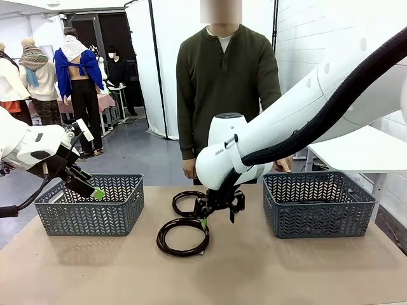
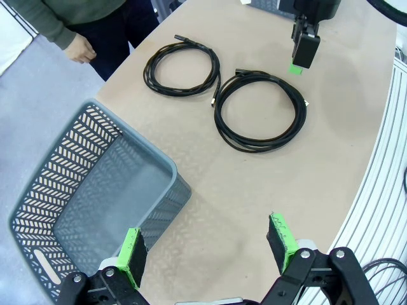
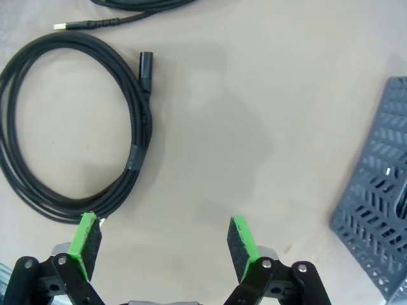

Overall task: Organize the cables according to human instructions.
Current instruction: Pick up a bundle of cables and place it in the basket indicated by the human.

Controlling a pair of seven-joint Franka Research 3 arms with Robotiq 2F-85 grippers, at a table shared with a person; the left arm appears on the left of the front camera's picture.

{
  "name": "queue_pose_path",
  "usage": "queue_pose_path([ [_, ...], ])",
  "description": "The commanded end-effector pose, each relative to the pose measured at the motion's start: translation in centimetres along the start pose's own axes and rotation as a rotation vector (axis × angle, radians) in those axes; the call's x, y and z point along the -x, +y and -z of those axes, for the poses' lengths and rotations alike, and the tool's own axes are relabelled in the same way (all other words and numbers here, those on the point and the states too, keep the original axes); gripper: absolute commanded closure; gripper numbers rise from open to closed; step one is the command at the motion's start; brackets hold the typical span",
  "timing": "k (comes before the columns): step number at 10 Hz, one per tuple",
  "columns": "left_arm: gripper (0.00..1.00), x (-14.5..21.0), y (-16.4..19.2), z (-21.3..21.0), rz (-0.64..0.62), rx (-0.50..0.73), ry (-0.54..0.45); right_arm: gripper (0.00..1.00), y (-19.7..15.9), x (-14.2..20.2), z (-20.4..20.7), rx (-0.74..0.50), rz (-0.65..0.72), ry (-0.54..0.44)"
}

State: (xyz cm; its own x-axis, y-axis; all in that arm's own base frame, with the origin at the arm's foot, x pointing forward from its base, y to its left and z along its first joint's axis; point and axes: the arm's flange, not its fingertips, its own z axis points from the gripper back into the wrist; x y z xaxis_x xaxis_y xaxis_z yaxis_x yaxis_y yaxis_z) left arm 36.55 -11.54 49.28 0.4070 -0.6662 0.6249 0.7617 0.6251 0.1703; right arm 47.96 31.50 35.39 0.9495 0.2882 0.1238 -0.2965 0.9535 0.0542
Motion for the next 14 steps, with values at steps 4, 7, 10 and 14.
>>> queue_pose_path([
  [4, 0.00, 0.04, 0.17, 0.13, -0.007, 0.007, -0.012, 0.00, 1.24, -1.45, 1.20, -0.006, 0.043, 0.009],
  [7, 0.00, 0.04, 0.17, 0.13, -0.007, 0.007, -0.012, 0.00, 0.61, -0.67, 1.40, -0.009, 0.038, 0.016],
  [10, 0.00, 0.04, 0.17, 0.13, -0.007, 0.007, -0.012, 0.00, 0.61, -0.67, 1.40, -0.009, 0.038, 0.016],
  [14, 0.00, 0.04, 0.17, 0.13, -0.007, 0.007, -0.012, 0.00, 1.24, -1.60, 1.56, -0.003, 0.104, 0.035],
])
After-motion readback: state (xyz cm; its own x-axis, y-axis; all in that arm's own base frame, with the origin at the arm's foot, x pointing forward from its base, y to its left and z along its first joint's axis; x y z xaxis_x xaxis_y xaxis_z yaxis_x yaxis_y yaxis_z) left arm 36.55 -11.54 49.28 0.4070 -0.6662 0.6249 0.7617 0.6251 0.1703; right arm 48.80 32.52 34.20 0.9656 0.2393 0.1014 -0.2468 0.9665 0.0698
